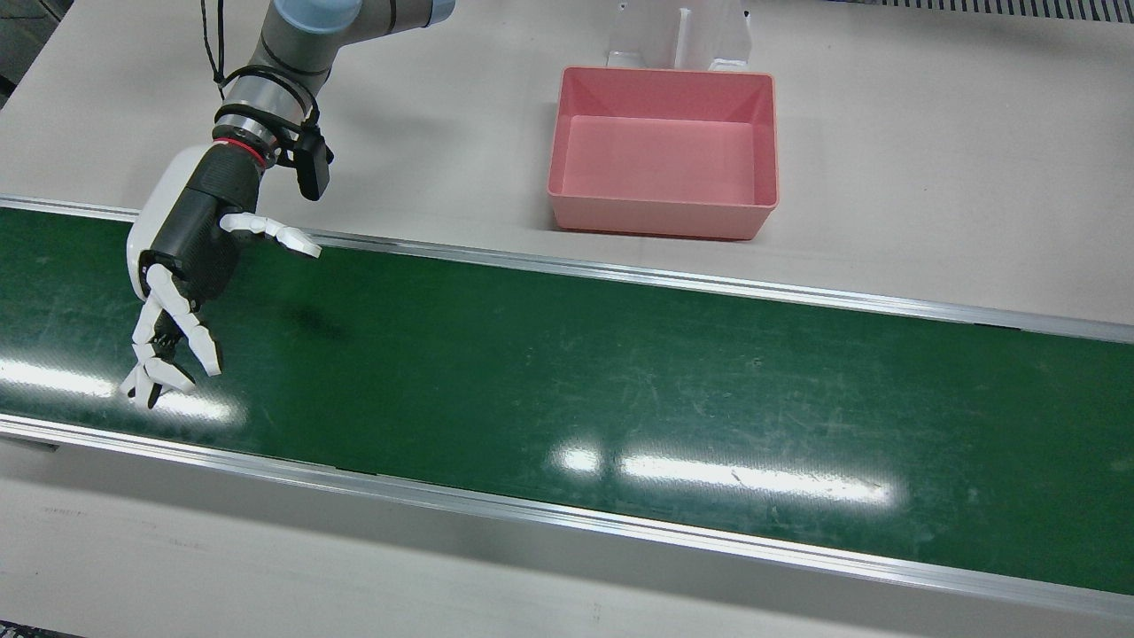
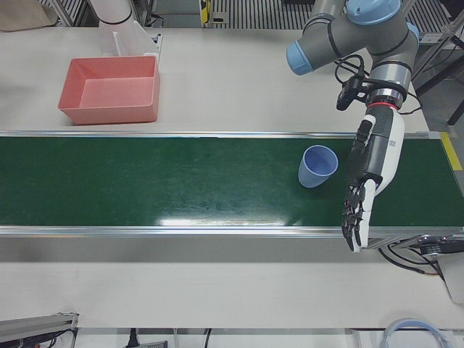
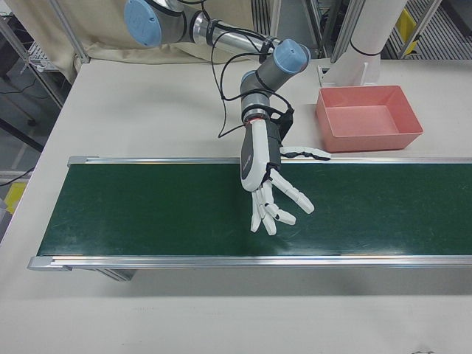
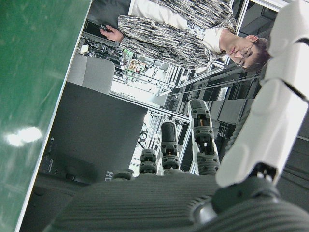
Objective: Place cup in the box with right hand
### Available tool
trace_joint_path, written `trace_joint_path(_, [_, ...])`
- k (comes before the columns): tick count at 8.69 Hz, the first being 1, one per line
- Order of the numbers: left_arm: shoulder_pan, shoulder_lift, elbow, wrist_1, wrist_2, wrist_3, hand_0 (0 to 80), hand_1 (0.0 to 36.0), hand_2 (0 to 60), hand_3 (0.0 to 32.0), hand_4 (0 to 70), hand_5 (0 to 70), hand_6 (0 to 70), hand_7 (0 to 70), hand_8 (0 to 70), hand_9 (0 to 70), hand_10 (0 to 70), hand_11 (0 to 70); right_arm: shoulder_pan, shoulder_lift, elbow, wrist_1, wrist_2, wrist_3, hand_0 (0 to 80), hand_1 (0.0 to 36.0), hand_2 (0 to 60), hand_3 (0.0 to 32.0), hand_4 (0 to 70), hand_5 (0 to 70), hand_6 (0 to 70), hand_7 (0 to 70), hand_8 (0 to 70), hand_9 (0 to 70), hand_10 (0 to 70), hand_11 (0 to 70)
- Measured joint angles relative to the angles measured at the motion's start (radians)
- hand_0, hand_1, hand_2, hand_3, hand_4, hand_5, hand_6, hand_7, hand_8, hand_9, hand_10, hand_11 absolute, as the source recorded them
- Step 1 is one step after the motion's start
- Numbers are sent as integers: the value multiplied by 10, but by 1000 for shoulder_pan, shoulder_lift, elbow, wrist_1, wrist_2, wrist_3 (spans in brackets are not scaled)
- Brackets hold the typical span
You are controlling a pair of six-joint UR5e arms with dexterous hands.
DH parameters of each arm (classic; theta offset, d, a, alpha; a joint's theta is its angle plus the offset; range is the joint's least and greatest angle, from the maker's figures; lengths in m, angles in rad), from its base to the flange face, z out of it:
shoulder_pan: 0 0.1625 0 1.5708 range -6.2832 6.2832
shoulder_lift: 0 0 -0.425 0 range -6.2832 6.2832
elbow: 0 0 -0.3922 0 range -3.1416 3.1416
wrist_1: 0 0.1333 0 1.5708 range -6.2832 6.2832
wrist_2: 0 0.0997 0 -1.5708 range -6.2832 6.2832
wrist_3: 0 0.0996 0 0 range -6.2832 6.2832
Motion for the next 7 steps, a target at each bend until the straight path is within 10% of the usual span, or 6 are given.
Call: trace_joint_path(7, [0,0,-1,0,0,0,0,0,0,0,0,0,0,0,0,0,0,0,-35,17,-66,12,2,24,290,42,72,0,158,0,55,256,25,88,0,0])
